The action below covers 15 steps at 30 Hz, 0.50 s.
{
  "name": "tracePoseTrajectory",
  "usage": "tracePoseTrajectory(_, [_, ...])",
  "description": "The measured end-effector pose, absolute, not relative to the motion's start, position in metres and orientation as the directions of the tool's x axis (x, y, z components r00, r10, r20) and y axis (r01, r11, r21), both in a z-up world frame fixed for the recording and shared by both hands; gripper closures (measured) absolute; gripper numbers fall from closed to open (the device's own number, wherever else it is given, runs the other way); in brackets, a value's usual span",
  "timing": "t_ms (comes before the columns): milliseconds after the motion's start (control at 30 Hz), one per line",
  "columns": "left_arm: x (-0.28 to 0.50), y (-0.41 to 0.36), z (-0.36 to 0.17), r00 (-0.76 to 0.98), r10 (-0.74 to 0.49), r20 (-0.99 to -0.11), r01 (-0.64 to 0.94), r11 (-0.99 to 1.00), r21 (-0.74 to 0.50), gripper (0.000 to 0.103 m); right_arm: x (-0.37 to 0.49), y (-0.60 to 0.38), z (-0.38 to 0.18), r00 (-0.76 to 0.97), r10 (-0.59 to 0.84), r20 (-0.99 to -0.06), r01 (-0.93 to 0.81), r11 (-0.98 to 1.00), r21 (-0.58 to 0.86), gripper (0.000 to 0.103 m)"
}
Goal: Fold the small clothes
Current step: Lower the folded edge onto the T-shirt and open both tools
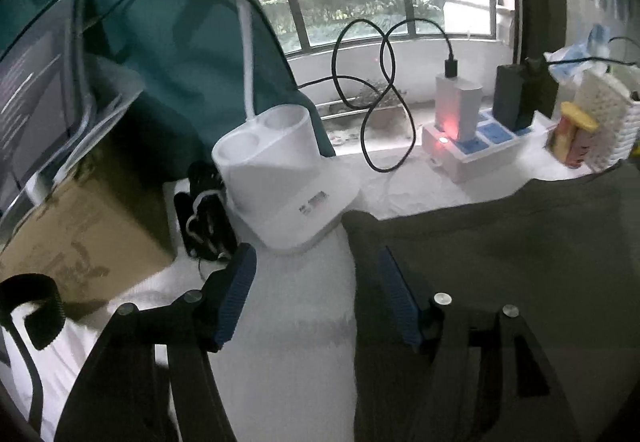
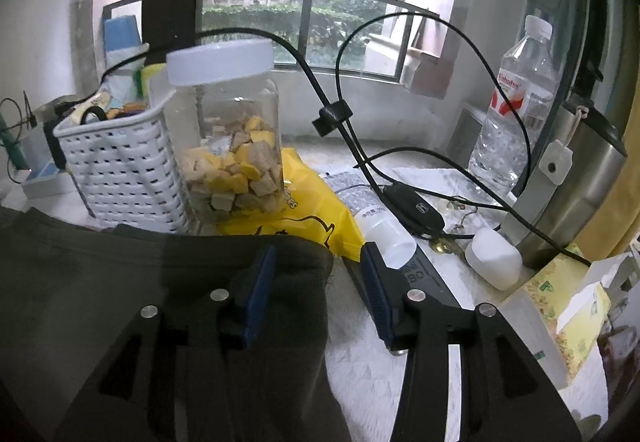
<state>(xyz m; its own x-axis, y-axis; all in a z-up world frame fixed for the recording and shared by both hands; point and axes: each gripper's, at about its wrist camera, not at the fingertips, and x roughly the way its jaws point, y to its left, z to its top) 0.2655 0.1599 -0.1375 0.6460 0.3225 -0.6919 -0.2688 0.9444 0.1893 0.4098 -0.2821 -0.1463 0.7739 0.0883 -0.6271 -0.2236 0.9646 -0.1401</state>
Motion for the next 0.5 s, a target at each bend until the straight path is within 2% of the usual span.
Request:
tracePoseTrajectory(167, [0.239,0.16,-0.126,0.69,0.259,-0.676,-0.266,0.959,0.096,0.039,0.397,-0.283,-0.135,0.779,0.093,-0.62,-0.223,0.965,-0.136,0.056])
tracePoseTrajectory(500, [0.192,0.152,-0.109,0.716,0.259,-0.648,-0.265,0.96,0.091,0.039,0.348,-0.306,-0.109,0.787,0.086,-0.611,-0.183,0.978,-0.097,0.056])
